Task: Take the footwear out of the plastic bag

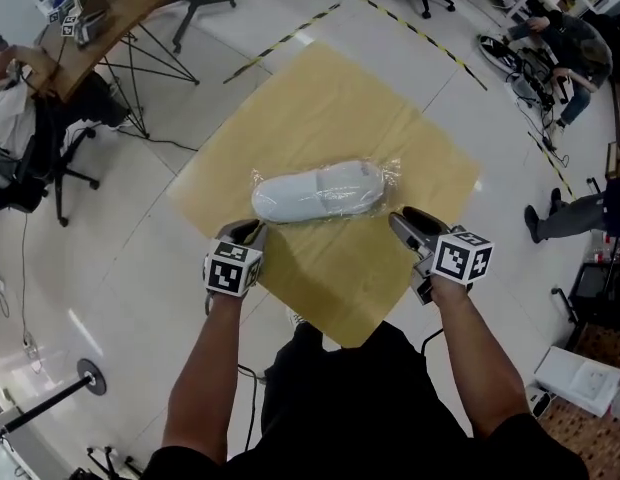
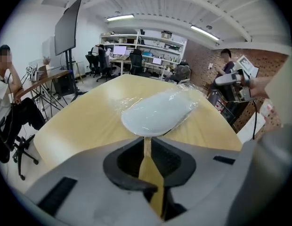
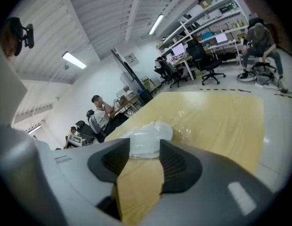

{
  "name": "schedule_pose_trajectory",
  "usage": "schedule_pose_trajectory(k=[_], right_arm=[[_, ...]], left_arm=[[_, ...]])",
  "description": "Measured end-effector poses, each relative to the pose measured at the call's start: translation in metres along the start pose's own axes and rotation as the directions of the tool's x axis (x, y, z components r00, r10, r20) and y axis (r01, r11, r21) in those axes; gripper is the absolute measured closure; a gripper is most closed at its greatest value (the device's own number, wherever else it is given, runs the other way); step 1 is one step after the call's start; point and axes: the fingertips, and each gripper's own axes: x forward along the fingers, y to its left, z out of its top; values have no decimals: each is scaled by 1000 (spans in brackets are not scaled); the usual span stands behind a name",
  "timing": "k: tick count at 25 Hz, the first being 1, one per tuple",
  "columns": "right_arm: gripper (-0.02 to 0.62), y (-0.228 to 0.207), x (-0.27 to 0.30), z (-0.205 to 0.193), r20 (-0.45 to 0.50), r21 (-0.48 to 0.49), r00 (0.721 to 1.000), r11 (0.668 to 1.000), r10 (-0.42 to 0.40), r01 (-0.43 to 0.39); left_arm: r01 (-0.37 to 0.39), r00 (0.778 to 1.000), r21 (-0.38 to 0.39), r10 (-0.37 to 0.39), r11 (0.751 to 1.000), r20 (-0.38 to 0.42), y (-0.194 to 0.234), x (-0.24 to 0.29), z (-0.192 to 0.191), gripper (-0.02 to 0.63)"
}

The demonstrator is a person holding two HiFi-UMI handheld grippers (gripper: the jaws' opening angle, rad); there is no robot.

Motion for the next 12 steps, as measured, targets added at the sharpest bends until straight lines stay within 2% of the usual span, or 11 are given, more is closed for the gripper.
schedule_pose_trajectory(k=[2, 5, 6, 8, 10, 12], right_arm=[[399, -15, 19, 0, -18, 49, 1000, 999, -2, 3], [413, -24, 41, -4, -29, 142, 999, 989, 36, -32], [435, -24, 46, -6, -33, 161, 998, 986, 50, -44], [552, -23, 51, -10, -40, 171, 997, 983, 68, -60], [581, -19, 51, -12, -35, 173, 995, 981, 98, -91], [592, -10, 47, -18, -17, 191, 985, 968, 172, -166]], left_arm=[[-5, 1000, 20, 5, 1000, -9, 0, -1, 1, 558], [-4, 1000, 29, 5, 1000, -17, -1, -1, 0, 560], [-4, 1000, 27, 4, 1000, -17, -1, -2, -1, 560], [-9, 1000, 24, 10, 1000, -17, 2, -3, -3, 560], [-16, 1000, 19, 16, 1000, -18, 7, -6, -6, 561], [-14, 1000, 12, 14, 1000, -17, 10, -11, -11, 563]])
